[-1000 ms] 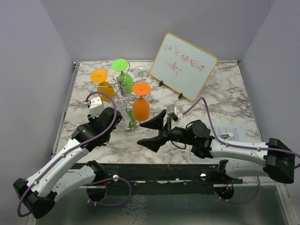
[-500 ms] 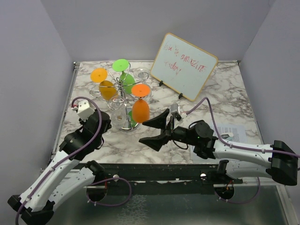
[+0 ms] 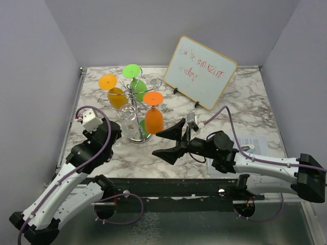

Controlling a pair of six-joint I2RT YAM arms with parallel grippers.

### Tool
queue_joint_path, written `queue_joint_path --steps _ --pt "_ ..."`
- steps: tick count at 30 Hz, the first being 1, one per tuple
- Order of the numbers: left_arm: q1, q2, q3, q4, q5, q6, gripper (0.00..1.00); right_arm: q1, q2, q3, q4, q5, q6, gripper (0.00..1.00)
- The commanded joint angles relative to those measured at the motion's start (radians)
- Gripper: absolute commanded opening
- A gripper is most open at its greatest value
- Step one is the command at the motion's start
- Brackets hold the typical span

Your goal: Place the wine glass upside down on the wine glass rack

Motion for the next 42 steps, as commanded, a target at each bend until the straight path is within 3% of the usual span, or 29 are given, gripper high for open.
queue_joint_path --steps 1,7,19,25,36,42 --pt "0.013 0.036 0.034 0.036 -0.004 0.034 0.62 0.006 -0.023 0.006 -0.013 -0.017 0.007 0.87" --pt "0.070 0.112 0.056 0.076 0.077 0.063 0.64 0.006 -0.023 -0.006 -0.002 -0.023 0.021 0.87" --pt "0.201 0.098 0.015 0.123 0.139 0.070 0.60 0.006 -0.022 -0.009 -0.011 -0.023 0.022 0.87" --pt "0.302 0.055 -0.058 0.148 0.200 0.030 0.47 0.006 -0.025 -0.014 -0.011 -0.028 0.028 0.87" --pt "0.428 0.074 -0.244 0.247 0.353 -0.031 0.44 0.006 -0.038 -0.030 -0.015 -0.014 0.029 0.87" --pt "0.479 0.106 -0.273 0.295 0.400 -0.006 0.27 0.006 -0.050 -0.032 -0.030 -0.007 0.028 0.87"
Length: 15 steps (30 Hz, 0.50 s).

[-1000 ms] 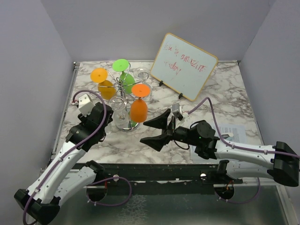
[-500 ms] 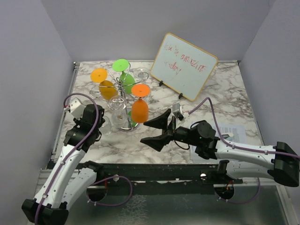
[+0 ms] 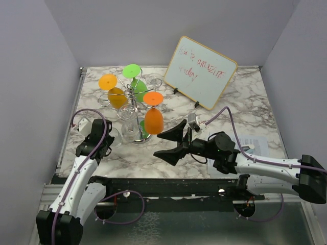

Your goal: Place the wine glass upside down on the wine glass rack

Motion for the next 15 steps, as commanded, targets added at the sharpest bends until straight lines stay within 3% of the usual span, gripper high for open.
queue_joint_path --steps 1,4,10,15 --pt "0.032 0.010 -0.012 0.056 0.067 0.019 0.22 0.006 -0.029 -0.014 -0.024 0.000 0.008 0.87" --pt "0.042 0.012 -0.006 0.058 0.065 0.042 0.00 0.006 -0.031 -0.015 -0.026 0.005 0.005 0.88" --pt "0.046 -0.014 0.087 -0.017 -0.035 0.106 0.00 0.006 -0.039 -0.004 -0.040 0.008 0.003 0.87" --pt "0.046 -0.045 0.271 -0.124 -0.197 0.198 0.00 0.006 -0.045 0.001 -0.051 0.019 0.006 0.87"
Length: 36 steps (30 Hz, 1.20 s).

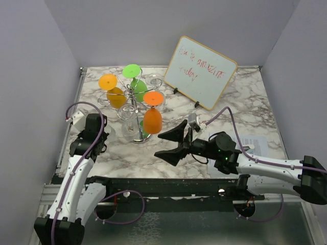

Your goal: Place the wine glass upside down on the wine glass rack

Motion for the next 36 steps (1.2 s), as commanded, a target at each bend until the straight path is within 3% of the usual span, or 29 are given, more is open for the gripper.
queue_joint_path --steps 1,11,15,23,27,32,36 --pt "0.006 -0.054 0.218 -0.063 -0.207 0.108 0.00 0.006 -0.024 0.001 -0.021 0.023 0.008 0.87" --pt "0.006 -0.018 0.653 -0.131 -0.309 0.372 0.00 0.006 -0.030 0.055 -0.115 0.139 0.068 0.88" --pt "0.006 0.033 0.826 -0.153 -0.262 0.446 0.00 0.006 -0.029 0.081 -0.139 0.125 0.091 0.88" --pt "0.006 0.126 1.112 -0.131 0.098 0.438 0.00 0.006 -0.031 0.162 -0.236 0.225 0.198 0.91" --pt "0.006 0.194 1.201 -0.060 0.302 0.362 0.00 0.006 -0.025 0.179 -0.195 0.288 0.266 0.92" --pt "0.006 0.255 1.201 0.087 0.589 0.225 0.00 0.007 -0.025 0.212 -0.136 0.330 0.375 0.93" --pt "0.006 0.283 1.093 0.293 0.779 0.064 0.00 0.006 -0.034 0.240 -0.114 0.393 0.438 0.96"
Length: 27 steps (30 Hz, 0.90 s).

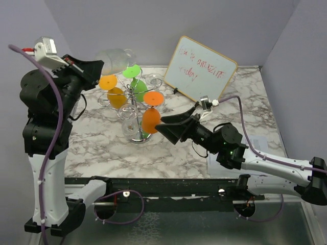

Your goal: Place the wine glass upside down on the wine glass rack

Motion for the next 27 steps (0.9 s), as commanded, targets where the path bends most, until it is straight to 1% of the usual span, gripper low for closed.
queue_joint_path --steps 1,3,7,10,13,17,21,24,27 --pt "0.004 0.036 -0.109 0.340 0.352 -0.247 0.00 0.006 -0.021 0.066 0.040 0.115 0.109 0.97" --pt "0.005 0.056 -0.157 0.432 0.409 -0.331 0.00 0.006 -0.026 0.091 0.009 0.166 0.146 1.00" --pt "0.002 0.066 -0.273 0.624 0.493 -0.515 0.00 0.006 -0.029 0.104 0.057 0.267 0.171 1.00" --pt "-0.011 0.056 -0.363 0.743 0.512 -0.649 0.00 0.006 -0.019 0.122 0.108 0.324 0.174 1.00" --pt "-0.055 0.050 -0.435 0.846 0.516 -0.756 0.00 0.006 0.005 0.136 0.168 0.373 0.181 1.00" --pt "-0.153 0.055 -0.497 0.925 0.521 -0.832 0.00 0.006 0.035 0.173 0.209 0.426 0.168 1.00" --pt "-0.255 0.066 -0.542 0.994 0.536 -0.874 0.00 0.006 0.035 0.198 0.195 0.460 0.165 1.00" --pt "-0.293 0.056 -0.568 1.003 0.537 -0.869 0.00 0.006 0.012 0.194 0.170 0.487 0.173 1.00" --pt "-0.307 0.030 -0.601 1.013 0.544 -0.867 0.00 0.006 -0.016 0.169 0.174 0.506 0.167 1.00"
